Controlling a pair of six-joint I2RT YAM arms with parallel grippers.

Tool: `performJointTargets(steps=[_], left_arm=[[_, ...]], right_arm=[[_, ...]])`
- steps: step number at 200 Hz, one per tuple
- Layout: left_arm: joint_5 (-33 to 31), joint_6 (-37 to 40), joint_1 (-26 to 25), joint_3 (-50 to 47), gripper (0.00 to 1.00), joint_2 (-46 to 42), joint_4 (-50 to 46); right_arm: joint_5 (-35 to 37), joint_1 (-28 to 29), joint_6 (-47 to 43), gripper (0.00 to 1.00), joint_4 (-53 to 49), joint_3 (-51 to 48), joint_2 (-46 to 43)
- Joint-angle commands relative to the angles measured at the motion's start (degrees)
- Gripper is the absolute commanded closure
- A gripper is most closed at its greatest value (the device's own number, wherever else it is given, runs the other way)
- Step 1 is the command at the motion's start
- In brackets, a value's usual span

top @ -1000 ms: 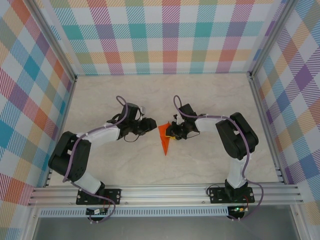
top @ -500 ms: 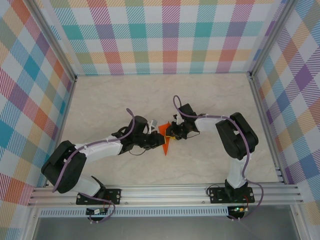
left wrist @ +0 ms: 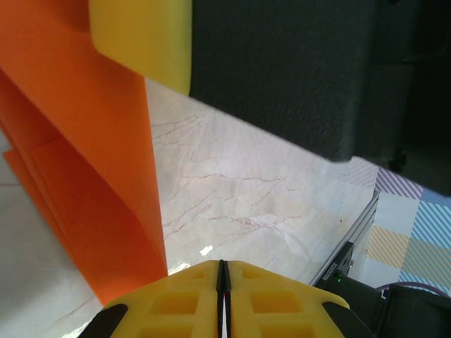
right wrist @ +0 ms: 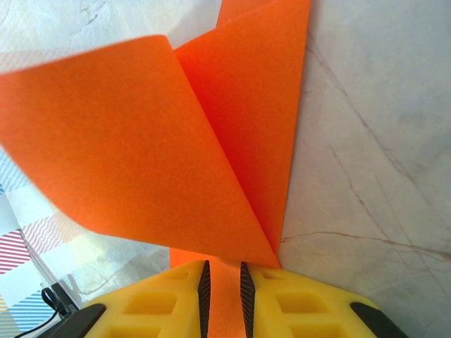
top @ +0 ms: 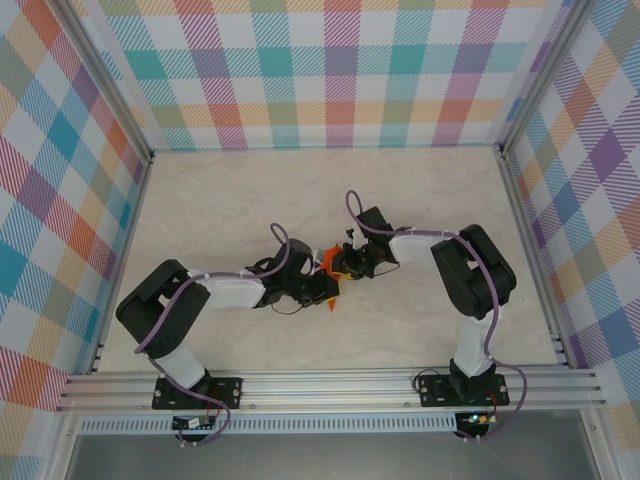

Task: Fold a paper plane with a square sheet of paper (fold left side to right side)
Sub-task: Fold the wing for the fifth time at the center of the table.

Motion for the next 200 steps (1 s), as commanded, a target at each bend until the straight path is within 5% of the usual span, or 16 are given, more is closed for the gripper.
performJointTargets(steps=[1,200], left_arm=[[0.1,-0.2,-0.5,1.8,0.89,0.5,2.6],[-2.6,-0.9,-1.0,-2.0,0.93,4.6,-1.5]], right_arm=[[2.8,0.5,-0.9,0.78,-5.2,-0.2,2.8],[3.8,0.6,-1.4,0.78,-6.2,0.0,2.8]])
